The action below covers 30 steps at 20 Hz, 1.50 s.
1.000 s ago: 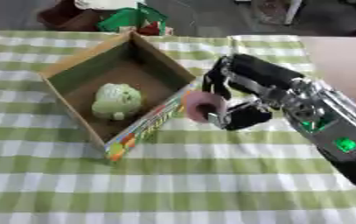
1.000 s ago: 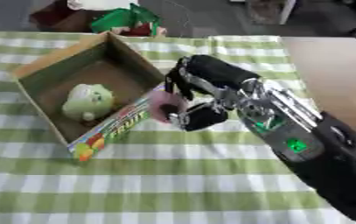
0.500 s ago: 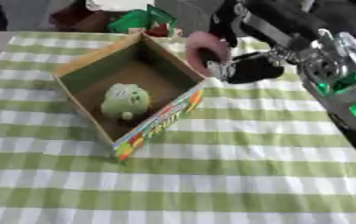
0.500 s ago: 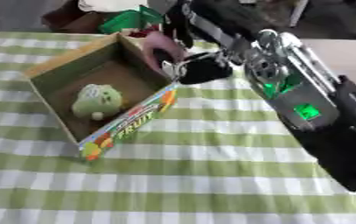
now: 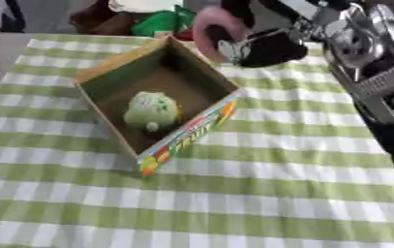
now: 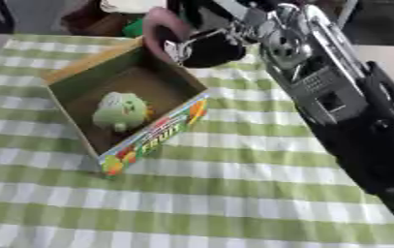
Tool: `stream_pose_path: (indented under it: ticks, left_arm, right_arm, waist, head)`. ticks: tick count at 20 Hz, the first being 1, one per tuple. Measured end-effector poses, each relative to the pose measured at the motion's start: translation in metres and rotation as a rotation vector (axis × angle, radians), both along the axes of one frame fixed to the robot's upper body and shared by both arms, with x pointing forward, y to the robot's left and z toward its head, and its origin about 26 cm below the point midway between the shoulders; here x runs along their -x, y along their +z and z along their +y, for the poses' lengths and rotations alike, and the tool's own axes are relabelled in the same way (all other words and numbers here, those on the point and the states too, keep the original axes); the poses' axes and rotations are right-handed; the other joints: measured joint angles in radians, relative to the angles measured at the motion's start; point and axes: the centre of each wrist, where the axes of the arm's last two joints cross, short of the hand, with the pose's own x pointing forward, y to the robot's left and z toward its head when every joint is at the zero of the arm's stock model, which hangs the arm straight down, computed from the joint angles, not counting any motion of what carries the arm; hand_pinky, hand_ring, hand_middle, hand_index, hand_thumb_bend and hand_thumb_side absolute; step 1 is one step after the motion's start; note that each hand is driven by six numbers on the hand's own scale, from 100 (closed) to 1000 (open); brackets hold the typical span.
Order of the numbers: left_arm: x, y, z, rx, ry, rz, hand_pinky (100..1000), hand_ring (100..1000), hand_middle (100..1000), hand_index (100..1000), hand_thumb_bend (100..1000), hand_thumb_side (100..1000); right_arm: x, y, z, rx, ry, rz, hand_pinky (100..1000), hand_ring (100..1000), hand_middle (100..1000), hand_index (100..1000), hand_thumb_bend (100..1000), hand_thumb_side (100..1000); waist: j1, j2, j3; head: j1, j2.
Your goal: Pick up objects on the table and place them in the box.
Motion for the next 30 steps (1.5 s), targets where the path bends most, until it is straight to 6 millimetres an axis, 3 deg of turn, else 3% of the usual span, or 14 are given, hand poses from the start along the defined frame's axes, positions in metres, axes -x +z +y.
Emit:
stream_pose_path:
  ticks: [2, 6, 8, 14, 25, 30]
  left_arm:
    - [0.000, 0.000, -0.002, -0.002, -0.009, 0.002, 537, 616, 666, 748, 100, 875]
    - [-0.001, -0.001, -0.003, -0.006, -0.020, 0.006, 537, 616, 666, 748, 100, 875]
    - [-0.001, -0.001, -0.003, -0.007, -0.021, 0.006, 537, 616, 666, 748, 100, 874]
    - [-0.001, 0.000, -0.003, -0.009, -0.023, 0.006, 537, 616, 666, 747, 100, 872]
    - [-0.001, 0.000, -0.003, -0.011, -0.026, 0.003, 537, 615, 666, 747, 100, 872]
    - [-0.001, 0.000, -0.003, -0.011, -0.026, 0.003, 538, 615, 666, 747, 100, 871]
  right_arm:
    - [-0.005, 0.004, 0.005, -0.005, -0.008, 0.006, 686, 577, 289, 515, 100, 173]
    - [-0.019, 0.013, 0.031, -0.014, -0.026, 0.050, 693, 598, 317, 545, 100, 159]
    - [-0.029, 0.011, 0.044, -0.016, -0.042, 0.098, 698, 618, 350, 582, 100, 159]
    - [-0.058, -0.004, 0.071, -0.009, -0.100, 0.183, 697, 616, 342, 572, 100, 180]
    - [-0.112, -0.037, 0.070, 0.056, -0.159, 0.164, 693, 626, 349, 572, 100, 192]
    - [-0.133, -0.055, 0.060, 0.105, -0.229, 0.145, 696, 695, 424, 683, 100, 198]
  waist:
    - [-0.002, 0.000, 0.029]
    - [-0.014, 0.000, 0.033]
    - [-0.015, 0.000, 0.033]
    - [-0.017, 0.003, 0.042]
    - [-0.017, 0.004, 0.040]
    - [-0.017, 0.004, 0.040]
  head:
    - [-0.019, 0.000]
    - [-0.038, -0.001]
    - [-0.041, -0.002]
    - [-0.055, -0.005]
    - [-0.059, -0.010]
    - [-0.060, -0.011]
